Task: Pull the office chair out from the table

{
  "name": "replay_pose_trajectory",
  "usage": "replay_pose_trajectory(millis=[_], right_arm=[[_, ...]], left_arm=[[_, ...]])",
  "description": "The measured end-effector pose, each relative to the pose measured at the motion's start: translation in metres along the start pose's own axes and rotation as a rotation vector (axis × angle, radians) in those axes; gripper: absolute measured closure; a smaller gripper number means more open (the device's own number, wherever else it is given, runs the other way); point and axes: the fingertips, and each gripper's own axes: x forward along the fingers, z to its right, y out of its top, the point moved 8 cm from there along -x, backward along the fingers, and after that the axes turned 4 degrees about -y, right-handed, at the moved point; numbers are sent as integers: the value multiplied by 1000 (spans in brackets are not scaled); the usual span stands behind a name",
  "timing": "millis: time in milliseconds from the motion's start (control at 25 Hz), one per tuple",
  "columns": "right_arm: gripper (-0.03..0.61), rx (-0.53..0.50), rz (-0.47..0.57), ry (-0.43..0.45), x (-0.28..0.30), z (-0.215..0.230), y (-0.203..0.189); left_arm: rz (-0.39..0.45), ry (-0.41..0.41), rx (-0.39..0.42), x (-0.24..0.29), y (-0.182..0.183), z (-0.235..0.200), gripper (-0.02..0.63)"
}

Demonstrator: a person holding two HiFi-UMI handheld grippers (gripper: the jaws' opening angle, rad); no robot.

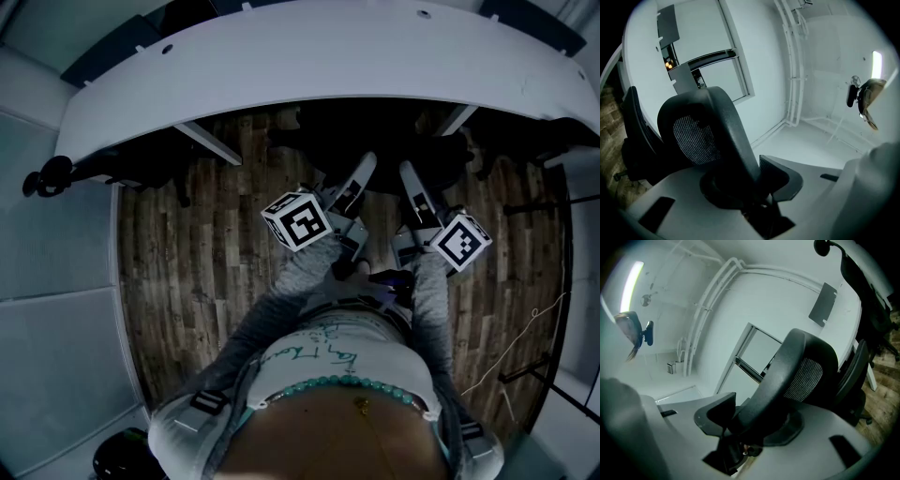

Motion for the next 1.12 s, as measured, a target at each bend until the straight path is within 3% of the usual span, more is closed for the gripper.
replay_pose_trajectory(millis=[680, 1120], right_arm=[[400, 34, -32, 17, 4, 1, -1], [402, 35, -60, 13, 6, 2, -4]], left_arm=[[39, 42, -53, -6, -1, 1, 494], [39, 82, -28, -9, -3, 0, 494]])
